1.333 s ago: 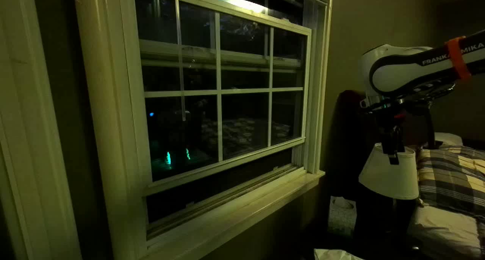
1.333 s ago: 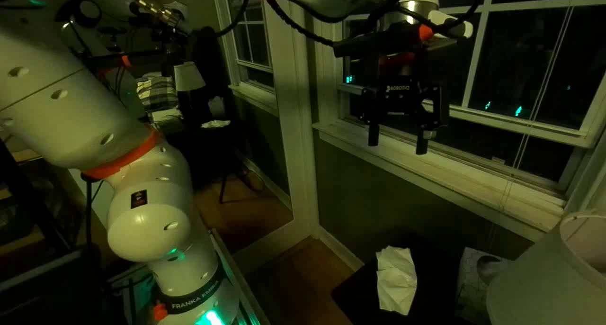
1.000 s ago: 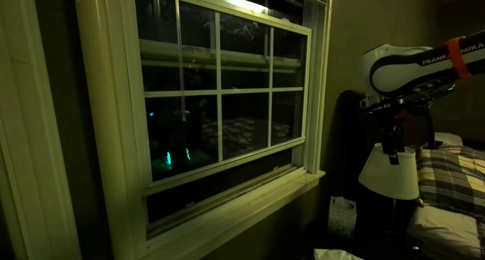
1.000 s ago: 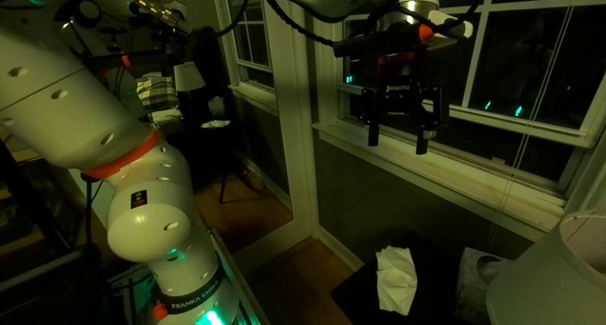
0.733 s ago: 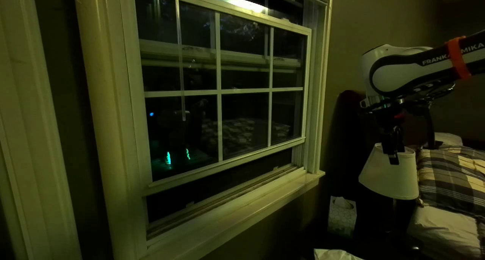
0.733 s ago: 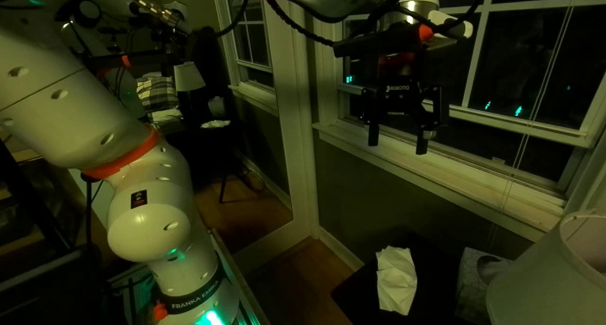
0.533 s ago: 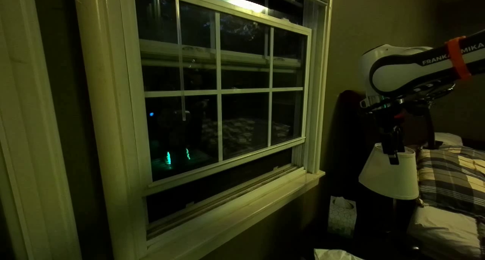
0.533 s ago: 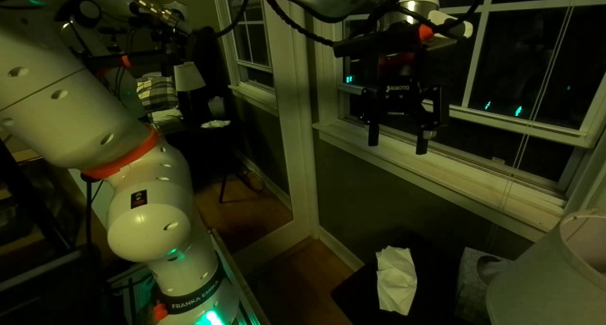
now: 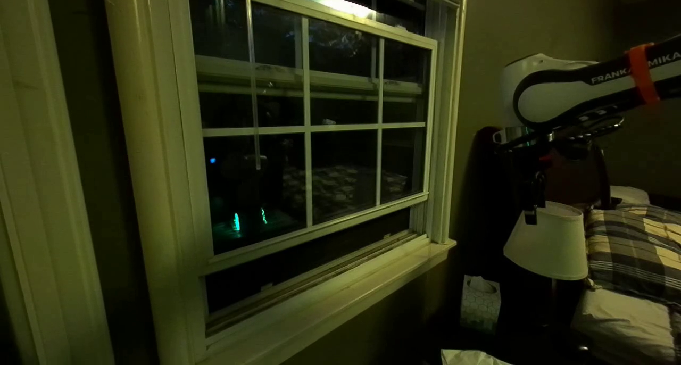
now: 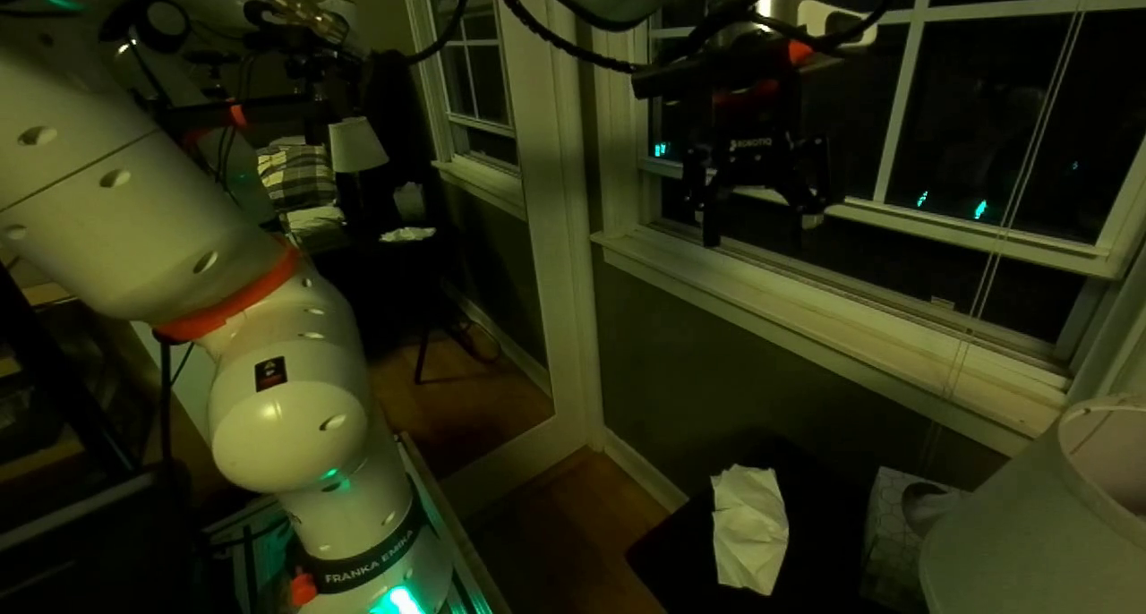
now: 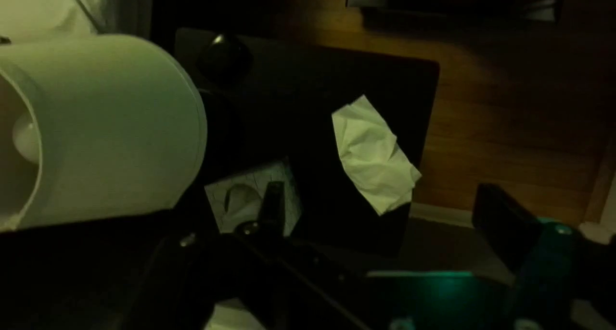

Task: Push the window down

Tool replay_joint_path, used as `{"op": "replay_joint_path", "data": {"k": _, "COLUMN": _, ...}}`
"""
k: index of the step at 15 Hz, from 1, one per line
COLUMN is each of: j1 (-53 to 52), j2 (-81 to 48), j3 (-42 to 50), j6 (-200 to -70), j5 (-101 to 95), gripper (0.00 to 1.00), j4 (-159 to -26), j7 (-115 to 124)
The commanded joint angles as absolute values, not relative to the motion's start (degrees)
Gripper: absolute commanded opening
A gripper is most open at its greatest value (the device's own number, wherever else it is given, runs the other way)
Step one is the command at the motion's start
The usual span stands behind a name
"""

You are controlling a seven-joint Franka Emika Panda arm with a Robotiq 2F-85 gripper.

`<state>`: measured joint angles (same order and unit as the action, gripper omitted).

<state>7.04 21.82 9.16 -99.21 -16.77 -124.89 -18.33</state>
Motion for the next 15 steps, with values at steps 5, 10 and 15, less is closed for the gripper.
{"op": "replay_joint_path", "data": {"k": 5, "j1": -0.93, "j2": 25.79, "j3": 5.05, "j6": -100.11, "j5": -6.23, "gripper": 1.0, "j4": -110.93, "j7": -20.35}}
{"op": "replay_joint_path", "data": {"k": 10, "j1": -3.17, "j2": 24.96, "j3": 4.35, "j6": -108.55, "j5": -7.85, "gripper": 1.0, "j4": -101.25, "j7": -24.66}}
{"op": "replay_joint_path", "data": {"k": 15, "j1": -6.04, "j2": 23.53, "j3": 6.73, "j6": -126.3, "j5": -1.72, "gripper": 1.0, "j4": -99.9, "j7": -29.97}}
